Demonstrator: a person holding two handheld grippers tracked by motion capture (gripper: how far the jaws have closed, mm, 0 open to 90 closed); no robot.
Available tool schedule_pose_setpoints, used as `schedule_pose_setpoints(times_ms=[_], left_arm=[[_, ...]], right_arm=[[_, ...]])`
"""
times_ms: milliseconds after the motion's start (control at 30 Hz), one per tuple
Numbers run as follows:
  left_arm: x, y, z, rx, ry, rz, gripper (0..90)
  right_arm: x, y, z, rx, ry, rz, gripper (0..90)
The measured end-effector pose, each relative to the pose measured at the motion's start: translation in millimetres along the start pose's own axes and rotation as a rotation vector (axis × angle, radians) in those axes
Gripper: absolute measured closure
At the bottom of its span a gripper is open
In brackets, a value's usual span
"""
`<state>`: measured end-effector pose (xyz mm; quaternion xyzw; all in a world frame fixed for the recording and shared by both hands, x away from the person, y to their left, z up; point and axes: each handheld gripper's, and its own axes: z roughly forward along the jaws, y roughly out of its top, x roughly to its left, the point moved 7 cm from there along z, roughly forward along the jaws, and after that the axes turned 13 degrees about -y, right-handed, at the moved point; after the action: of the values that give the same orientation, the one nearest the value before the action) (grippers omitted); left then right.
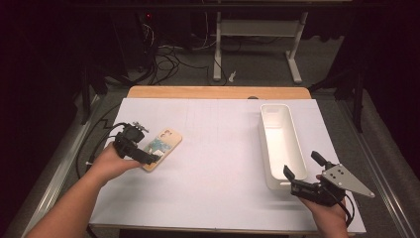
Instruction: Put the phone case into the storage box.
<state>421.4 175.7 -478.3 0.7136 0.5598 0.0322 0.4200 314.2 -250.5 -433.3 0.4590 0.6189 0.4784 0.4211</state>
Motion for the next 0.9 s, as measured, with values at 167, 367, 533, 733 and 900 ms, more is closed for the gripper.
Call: schedule_pose_setpoints(times_ms=[167, 367, 533, 733, 900], left_arm=[[3.6, -1.6, 9.8, 0.076, 0.023, -0.001, 0.5], [9.3, -1.8, 21.5, 0.118, 0.049, -0.009, 0.5], [16.4, -14.3, 34.8, 0.199, 0.073, 0.013, 0.6], [18.6, -18.2, 45.1, 0.224, 0.084, 0.016, 1.4], [24.2, -19.3, 48.7, 0.238, 0.099, 0.008, 2.7]], right_arm=[[-0.6, 0.1, -0.1, -0.001, -0.001, 0.001, 4.9], [-0.7, -0.1, 0.0, -0.001, 0.002, 0.003, 4.9], [-1.0, -0.3, 0.2, 0.0, 0.002, 0.003, 5.0], [-1.2, 0.0, 0.1, -0.001, 0.001, 0.001, 5.0], [-2.7, -0.3, 0.1, 0.0, -0.001, 0.004, 5.0]])
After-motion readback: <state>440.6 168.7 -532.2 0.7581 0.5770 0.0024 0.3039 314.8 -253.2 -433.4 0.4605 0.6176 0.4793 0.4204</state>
